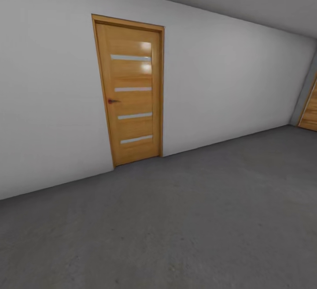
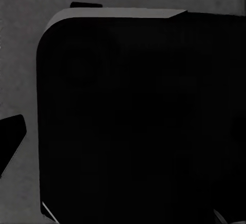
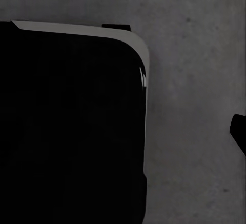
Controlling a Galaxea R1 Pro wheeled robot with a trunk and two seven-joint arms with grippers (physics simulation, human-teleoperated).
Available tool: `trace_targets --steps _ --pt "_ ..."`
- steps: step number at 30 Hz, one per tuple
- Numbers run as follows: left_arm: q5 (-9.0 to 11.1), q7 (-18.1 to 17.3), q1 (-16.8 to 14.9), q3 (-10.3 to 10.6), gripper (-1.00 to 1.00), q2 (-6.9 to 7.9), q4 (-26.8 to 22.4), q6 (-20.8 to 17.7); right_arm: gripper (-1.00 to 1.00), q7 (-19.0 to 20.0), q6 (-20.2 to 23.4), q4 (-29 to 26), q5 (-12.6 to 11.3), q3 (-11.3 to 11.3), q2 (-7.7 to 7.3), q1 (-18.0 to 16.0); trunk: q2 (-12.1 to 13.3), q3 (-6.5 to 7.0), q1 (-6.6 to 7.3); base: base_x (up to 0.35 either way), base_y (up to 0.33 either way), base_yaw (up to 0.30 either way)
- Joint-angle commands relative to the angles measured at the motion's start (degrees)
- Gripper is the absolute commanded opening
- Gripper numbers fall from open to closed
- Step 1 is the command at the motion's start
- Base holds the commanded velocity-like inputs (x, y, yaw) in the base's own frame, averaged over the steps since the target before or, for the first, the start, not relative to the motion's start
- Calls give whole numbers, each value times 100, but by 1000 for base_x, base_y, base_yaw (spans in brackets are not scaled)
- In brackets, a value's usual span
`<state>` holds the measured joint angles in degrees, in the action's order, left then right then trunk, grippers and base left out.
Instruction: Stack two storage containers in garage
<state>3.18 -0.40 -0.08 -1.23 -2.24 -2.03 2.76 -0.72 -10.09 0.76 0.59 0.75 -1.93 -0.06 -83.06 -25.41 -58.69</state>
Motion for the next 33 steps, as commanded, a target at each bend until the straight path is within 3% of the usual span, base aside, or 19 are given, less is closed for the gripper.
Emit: trace_targets --steps 1,29,33 --pt "33 -4 -1 -9 100 -2 1 14 100 -7 -28 7 7 8 0 -3 -2 -4 -3 320 0 0" --pt "42 38 -1 -9 100 -1 -3 14 100 9 -26 5 15 26 9 -3 -2 -4 -3 320 0 0" --pt "117 46 -1 -9 100 7 -56 14 100 -7 -24 3 -7 30 3 -3 -2 -4 -3 320 0 0"
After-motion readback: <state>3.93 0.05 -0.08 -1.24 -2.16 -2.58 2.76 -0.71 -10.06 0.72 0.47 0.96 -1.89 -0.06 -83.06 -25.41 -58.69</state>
